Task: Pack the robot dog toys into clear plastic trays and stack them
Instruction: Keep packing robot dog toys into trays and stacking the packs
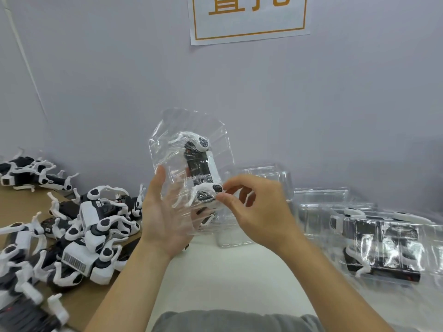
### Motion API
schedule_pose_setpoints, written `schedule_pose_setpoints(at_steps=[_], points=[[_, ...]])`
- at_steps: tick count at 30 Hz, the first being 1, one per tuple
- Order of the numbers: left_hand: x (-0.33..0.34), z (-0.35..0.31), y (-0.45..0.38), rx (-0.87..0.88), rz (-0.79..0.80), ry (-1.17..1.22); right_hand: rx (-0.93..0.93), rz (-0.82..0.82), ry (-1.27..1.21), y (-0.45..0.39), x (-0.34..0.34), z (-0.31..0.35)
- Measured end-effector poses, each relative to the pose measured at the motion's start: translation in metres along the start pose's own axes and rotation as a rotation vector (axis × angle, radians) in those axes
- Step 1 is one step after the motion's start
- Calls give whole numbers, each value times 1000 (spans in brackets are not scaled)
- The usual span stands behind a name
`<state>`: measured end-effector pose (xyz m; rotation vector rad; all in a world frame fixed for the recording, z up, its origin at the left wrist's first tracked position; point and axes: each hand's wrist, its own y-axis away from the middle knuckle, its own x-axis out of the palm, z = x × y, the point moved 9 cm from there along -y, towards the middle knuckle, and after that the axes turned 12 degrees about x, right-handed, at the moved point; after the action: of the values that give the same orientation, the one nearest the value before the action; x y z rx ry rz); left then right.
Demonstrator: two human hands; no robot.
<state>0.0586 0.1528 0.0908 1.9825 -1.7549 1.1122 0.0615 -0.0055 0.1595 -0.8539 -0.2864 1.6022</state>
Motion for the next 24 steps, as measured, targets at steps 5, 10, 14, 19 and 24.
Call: schedule_pose_setpoints(at_steps=[5,10,14,19,24], points=[[2,2,1,4,-11,-5,14,-25,39,1,3,-3],[1,0,-1,20,-18,-23,14,-81,51,2,1,-6],[4,4,-2,8,21,-9,-81,-128,98,7,0,5],[5,1,-3,32,40,19,-188,-87,157,11,7,17],[7,-1,-3,48,71,3,-193,-99,156,12,7,18]])
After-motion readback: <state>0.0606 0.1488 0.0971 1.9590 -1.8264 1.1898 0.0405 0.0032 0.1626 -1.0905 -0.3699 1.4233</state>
